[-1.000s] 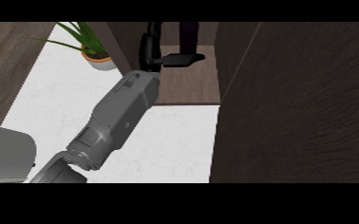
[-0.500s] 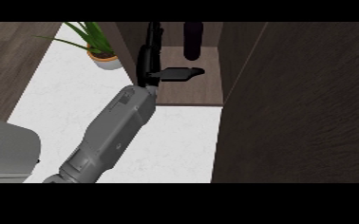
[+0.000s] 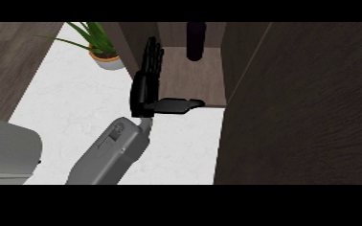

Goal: Pick up the wine, place it into the cabinet and close the cabinet

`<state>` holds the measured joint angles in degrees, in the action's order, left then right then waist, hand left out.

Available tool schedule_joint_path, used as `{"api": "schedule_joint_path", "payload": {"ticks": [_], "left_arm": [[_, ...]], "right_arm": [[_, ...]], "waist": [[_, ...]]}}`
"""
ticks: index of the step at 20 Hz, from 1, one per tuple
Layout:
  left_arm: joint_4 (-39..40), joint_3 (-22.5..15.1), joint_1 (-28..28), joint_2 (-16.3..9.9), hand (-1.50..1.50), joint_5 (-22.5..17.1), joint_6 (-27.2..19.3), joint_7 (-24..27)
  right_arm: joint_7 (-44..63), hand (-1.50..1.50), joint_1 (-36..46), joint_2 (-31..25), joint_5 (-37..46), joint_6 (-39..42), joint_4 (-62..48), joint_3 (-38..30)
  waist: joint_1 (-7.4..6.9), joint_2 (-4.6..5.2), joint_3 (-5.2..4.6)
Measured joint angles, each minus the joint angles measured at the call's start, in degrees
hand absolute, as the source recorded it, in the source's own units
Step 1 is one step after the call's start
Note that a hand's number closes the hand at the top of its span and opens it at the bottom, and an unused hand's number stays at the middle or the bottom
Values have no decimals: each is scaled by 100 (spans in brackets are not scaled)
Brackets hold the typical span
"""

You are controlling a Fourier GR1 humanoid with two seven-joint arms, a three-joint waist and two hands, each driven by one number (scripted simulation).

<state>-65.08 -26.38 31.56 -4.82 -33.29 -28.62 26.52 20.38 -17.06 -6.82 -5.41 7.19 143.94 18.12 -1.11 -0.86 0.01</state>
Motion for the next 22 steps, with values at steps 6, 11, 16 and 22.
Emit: {"api": "schedule_joint_path", "payload": {"ticks": [6,11,16,22], "left_arm": [[-1510,-554,-1218,-206,-150,313,-352,-119],[-2557,-867,-2033,-438,-150,519,-555,-206],[-3268,-972,-2741,-802,-150,620,-593,-149],[-3830,-867,-3449,-1302,-150,599,-399,11]], "right_arm": [[-88,-150,-54,-33,25,0,0,94],[44,150,-47,-215,34,115,9,213],[60,150,-179,-668,34,647,-10,623],[139,150,-207,-931,-18,1026,22,1047]], "waist": [[56,22,1],[83,37,0],[83,38,2],[53,41,-9]]}}
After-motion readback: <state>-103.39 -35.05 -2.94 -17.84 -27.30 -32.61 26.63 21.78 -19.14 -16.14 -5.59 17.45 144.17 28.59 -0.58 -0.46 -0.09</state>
